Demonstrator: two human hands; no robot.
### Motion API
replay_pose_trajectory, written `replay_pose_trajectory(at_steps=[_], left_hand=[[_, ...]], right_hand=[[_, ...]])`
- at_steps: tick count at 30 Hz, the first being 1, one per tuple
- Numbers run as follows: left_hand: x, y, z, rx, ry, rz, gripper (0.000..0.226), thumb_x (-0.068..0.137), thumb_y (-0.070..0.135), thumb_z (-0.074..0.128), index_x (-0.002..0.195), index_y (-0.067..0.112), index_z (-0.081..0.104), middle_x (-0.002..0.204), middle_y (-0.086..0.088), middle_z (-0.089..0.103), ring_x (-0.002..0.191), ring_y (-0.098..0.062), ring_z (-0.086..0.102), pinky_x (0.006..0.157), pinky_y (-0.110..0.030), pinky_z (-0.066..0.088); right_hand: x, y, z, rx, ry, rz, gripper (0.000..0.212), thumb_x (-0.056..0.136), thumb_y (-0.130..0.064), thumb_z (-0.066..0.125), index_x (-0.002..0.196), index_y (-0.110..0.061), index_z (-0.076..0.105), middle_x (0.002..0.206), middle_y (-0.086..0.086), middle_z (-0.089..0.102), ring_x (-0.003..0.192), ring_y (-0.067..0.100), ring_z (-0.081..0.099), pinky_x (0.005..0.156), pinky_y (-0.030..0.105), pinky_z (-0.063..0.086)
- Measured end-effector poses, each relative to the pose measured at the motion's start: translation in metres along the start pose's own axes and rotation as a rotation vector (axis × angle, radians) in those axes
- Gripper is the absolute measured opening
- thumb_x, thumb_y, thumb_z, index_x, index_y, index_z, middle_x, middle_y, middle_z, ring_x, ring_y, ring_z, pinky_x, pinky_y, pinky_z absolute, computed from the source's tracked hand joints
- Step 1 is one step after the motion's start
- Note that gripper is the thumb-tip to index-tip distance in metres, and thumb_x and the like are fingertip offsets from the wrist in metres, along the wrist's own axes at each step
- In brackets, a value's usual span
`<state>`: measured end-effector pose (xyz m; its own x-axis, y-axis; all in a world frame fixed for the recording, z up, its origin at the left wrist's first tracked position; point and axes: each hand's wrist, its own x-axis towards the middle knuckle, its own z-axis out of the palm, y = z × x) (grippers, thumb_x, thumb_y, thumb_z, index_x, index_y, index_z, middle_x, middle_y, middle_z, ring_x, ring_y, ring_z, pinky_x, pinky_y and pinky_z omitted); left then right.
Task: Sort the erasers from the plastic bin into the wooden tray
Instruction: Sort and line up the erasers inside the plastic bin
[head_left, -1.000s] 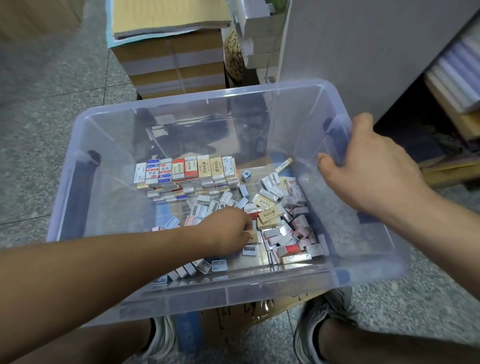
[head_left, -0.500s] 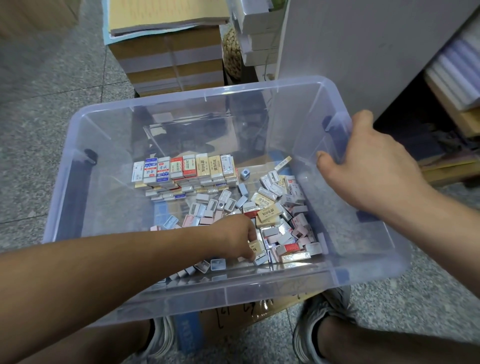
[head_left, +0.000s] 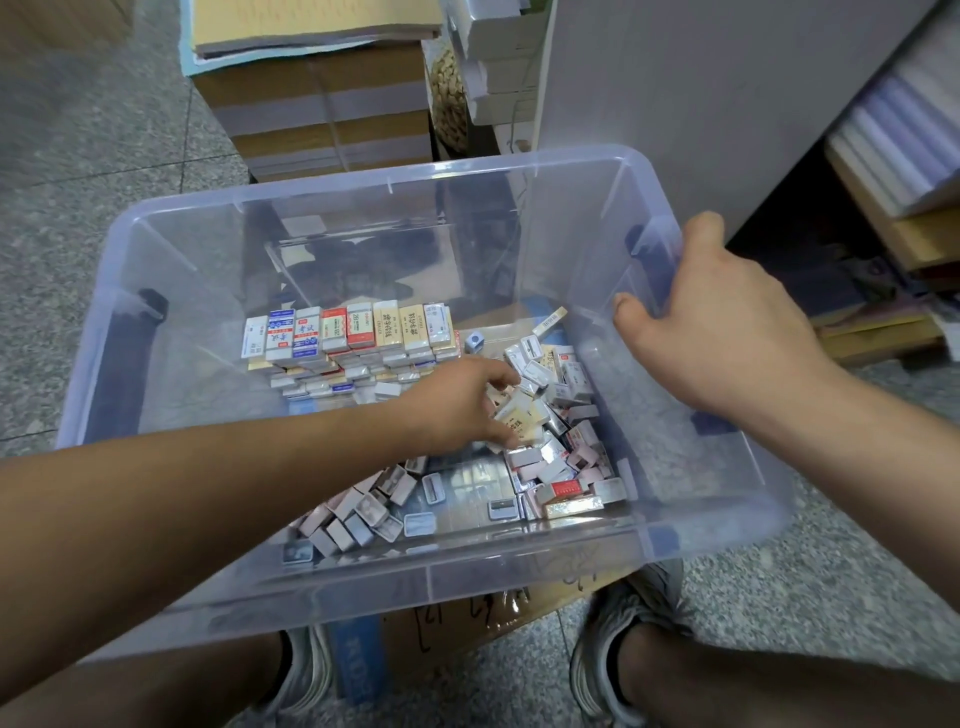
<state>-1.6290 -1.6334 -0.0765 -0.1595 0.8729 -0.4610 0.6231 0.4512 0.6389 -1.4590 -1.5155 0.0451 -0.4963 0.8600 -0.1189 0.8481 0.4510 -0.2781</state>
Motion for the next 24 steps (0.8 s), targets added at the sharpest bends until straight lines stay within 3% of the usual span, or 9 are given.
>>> replay_pose_trajectory(at_steps=[3,5,10,14,19,24], left_hand=[[0.007,-0.001,0.007,0.188,-0.060,0.040,0.040,0.075,0.042,0.087,0.104,0.020,0.070,0.093,0.009,0.063,0.085,-0.015,0.055,0.068,-0.025,0.038],[0.007,0.000,0.012,0.366,-0.063,0.097,0.038,0.079,0.049,0.082,0.085,0.016,0.063,0.092,0.001,0.063,0.090,-0.020,0.055,0.072,-0.033,0.042],[0.001,0.006,0.019,0.590,-0.050,0.124,0.045,0.090,0.060,0.063,0.102,0.017,0.056,0.111,-0.005,0.061,0.108,-0.023,0.052,0.084,-0.036,0.042],[-0.003,0.007,0.026,0.577,-0.118,0.060,0.053,0.097,0.058,0.054,0.122,0.011,0.054,0.123,-0.014,0.053,0.119,-0.030,0.048,0.096,-0.042,0.043],[-0.002,0.008,0.029,0.471,-0.159,0.003,0.036,0.098,0.054,0.054,0.098,0.018,0.047,0.119,-0.014,0.048,0.119,-0.030,0.044,0.096,-0.042,0.043],[0.001,0.009,0.034,0.409,-0.085,0.073,0.023,0.091,0.043,0.062,0.084,0.028,0.047,0.092,-0.001,0.053,0.104,-0.030,0.051,0.098,-0.043,0.047]], right_hand=[[0.001,0.001,0.000,0.005,-0.002,0.001,0.044,0.094,-0.048,0.056,0.103,-0.016,0.027,0.085,0.007,0.046,0.077,0.033,0.044,0.065,0.039,0.035],[0.001,0.002,0.001,0.007,0.000,0.003,0.044,0.094,-0.048,0.057,0.103,-0.016,0.028,0.084,0.007,0.045,0.076,0.034,0.043,0.065,0.040,0.035],[0.001,0.001,0.001,0.002,0.002,0.012,0.045,0.093,-0.049,0.057,0.104,-0.016,0.028,0.081,0.006,0.046,0.075,0.034,0.045,0.063,0.040,0.036],[0.001,0.002,0.001,0.007,0.004,0.005,0.044,0.094,-0.048,0.056,0.104,-0.016,0.028,0.071,0.000,0.040,0.073,0.033,0.045,0.061,0.039,0.034],[0.002,0.003,0.002,0.017,0.004,-0.003,0.044,0.094,-0.048,0.057,0.104,-0.016,0.028,0.070,-0.002,0.037,0.073,0.033,0.045,0.061,0.039,0.034],[0.003,0.003,0.001,0.014,0.004,-0.009,0.045,0.094,-0.048,0.057,0.104,-0.016,0.028,0.082,0.007,0.046,0.074,0.033,0.045,0.063,0.039,0.036]])
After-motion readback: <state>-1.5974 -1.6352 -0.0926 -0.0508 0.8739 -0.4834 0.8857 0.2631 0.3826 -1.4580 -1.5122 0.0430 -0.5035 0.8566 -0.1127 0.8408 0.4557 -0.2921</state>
